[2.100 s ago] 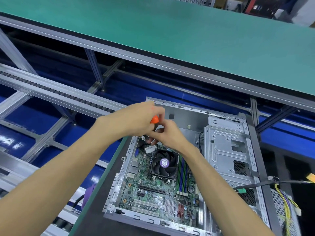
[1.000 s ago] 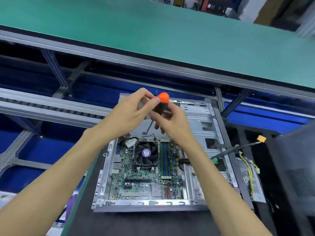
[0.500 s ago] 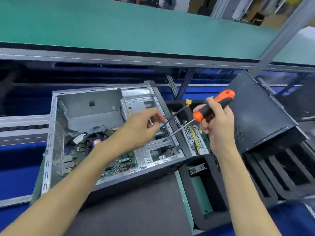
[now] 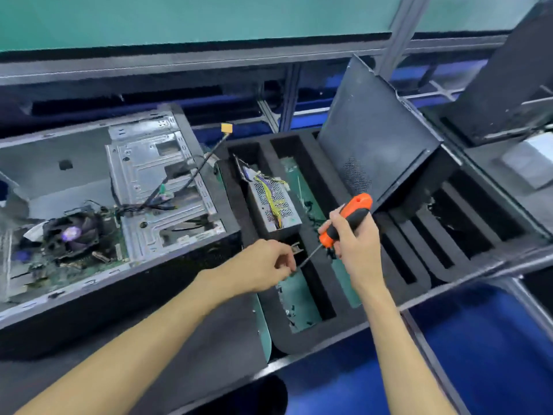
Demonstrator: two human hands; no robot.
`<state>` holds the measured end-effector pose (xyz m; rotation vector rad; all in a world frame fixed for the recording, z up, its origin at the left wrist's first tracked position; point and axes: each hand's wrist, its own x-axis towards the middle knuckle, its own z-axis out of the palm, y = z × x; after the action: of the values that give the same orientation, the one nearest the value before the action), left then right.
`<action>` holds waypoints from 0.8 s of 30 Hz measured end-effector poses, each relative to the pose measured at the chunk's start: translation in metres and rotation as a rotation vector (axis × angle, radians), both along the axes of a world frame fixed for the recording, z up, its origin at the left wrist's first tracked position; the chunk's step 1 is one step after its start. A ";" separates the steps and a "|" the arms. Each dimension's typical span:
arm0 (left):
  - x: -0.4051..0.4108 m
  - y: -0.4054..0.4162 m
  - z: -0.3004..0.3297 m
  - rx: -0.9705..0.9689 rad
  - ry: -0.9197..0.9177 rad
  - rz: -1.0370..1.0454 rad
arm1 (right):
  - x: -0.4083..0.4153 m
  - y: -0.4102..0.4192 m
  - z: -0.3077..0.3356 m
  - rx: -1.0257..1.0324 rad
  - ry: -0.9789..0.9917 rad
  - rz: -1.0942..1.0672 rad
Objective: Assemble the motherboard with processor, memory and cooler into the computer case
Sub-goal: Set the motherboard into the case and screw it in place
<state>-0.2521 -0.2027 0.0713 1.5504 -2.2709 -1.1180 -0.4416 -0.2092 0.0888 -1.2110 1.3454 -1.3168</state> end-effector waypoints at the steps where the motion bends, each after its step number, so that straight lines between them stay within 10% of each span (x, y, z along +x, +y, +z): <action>1: -0.009 -0.001 -0.013 0.024 -0.042 -0.023 | -0.007 0.003 -0.010 0.009 0.022 0.004; 15: -0.080 -0.007 -0.129 -0.035 -0.752 -0.383 | -0.064 0.021 -0.086 0.073 0.040 -0.009; 24: -0.104 -0.002 -0.154 0.045 -0.824 -0.368 | -0.078 0.019 -0.098 0.099 0.004 0.002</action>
<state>-0.3556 -0.2051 -0.0832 1.9097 -3.1732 -0.6404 -0.5192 -0.1906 -0.0090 -1.1480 1.3951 -1.2323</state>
